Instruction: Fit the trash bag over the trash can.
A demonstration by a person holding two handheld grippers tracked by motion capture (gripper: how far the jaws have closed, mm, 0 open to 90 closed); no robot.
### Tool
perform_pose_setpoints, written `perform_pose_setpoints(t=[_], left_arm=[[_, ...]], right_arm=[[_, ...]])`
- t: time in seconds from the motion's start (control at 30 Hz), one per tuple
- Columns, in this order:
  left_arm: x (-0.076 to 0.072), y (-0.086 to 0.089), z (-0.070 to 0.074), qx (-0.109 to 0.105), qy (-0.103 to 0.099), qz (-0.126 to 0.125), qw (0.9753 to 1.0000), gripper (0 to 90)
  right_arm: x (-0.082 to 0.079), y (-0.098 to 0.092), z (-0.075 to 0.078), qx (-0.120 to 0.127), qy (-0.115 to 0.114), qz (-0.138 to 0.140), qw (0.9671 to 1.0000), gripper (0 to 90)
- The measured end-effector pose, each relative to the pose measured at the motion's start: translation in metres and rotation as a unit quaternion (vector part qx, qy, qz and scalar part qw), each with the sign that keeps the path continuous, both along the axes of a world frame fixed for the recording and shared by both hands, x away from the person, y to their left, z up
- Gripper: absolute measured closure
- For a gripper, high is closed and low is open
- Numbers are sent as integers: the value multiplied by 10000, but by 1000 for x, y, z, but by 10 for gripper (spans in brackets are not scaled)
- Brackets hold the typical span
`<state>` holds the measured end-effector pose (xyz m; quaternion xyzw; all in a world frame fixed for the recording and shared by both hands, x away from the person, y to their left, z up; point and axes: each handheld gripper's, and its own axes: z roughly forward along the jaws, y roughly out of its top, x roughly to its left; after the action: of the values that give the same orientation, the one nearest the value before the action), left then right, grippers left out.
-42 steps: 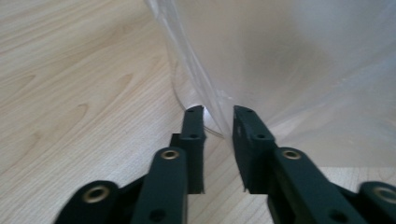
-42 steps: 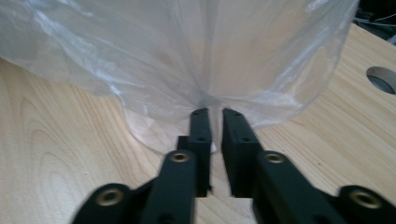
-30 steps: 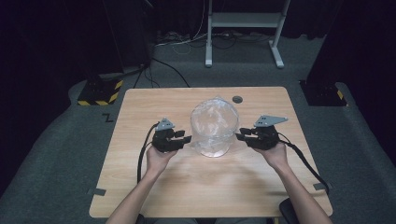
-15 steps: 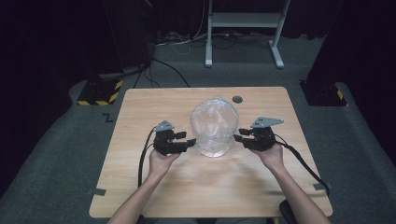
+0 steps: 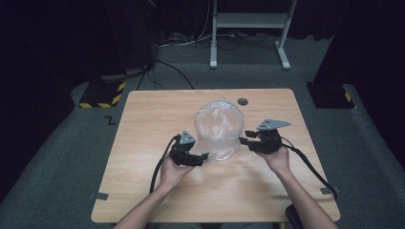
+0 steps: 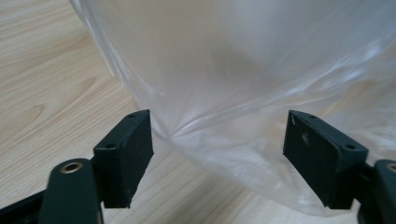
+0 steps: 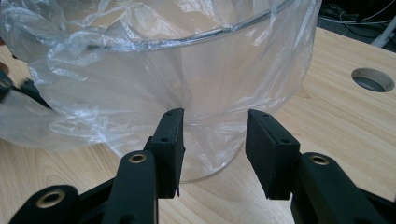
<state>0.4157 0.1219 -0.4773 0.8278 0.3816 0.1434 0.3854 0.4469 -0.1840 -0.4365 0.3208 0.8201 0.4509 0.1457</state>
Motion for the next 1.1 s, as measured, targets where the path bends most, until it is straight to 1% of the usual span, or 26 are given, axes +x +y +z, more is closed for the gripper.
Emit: perform_pose_setpoints(t=[0.1,0.2,0.33,0.37,0.4,0.47,0.5,0.53,0.6,0.63,0.77,0.8,0.83,0.97,1.1], left_arm=[[6,-2,-8,226,47,102,9997,245],[12,0,-16,380,208,234,9988,252],[17,7,-23,352,328,453,9978,279],[18,9,-23,339,327,475,9978,285],[18,11,-23,255,357,484,9979,293],[16,13,-22,139,348,455,9983,304],[15,13,-21,129,282,412,9987,308],[13,13,-19,27,278,383,9989,309],[9,14,-15,-67,216,280,9994,305],[7,14,-13,-129,181,234,9995,302],[1,17,-7,-307,99,141,9994,293],[0,18,-7,-311,63,141,9994,292],[-1,19,-6,-364,39,145,9992,292],[0,22,-4,-572,17,162,9982,294],[0,24,-3,-701,-16,169,9974,303]], right_arm=[[0,0,0,-5,5,5,10000,565],[0,0,-1,-15,1,4,10000,563],[1,1,-3,-54,55,-15,10000,561],[1,1,-3,-61,68,-23,10000,561],[1,1,-4,-80,55,-23,9999,560],[1,1,-4,-85,59,-34,9999,560],[1,1,-4,-72,51,-36,10000,559],[0,1,-3,-50,62,-36,10000,558],[-1,0,-1,19,6,-14,10000,558],[-3,-1,1,53,12,-16,10000,557],[-4,-1,2,92,-49,-22,9999,551],[-4,-1,2,71,-26,-18,10000,550],[-4,0,1,60,-25,-12,10000,550],[-2,4,-7,-91,57,16,9999,550],[1,6,-15,-183,161,1,9997,552]])
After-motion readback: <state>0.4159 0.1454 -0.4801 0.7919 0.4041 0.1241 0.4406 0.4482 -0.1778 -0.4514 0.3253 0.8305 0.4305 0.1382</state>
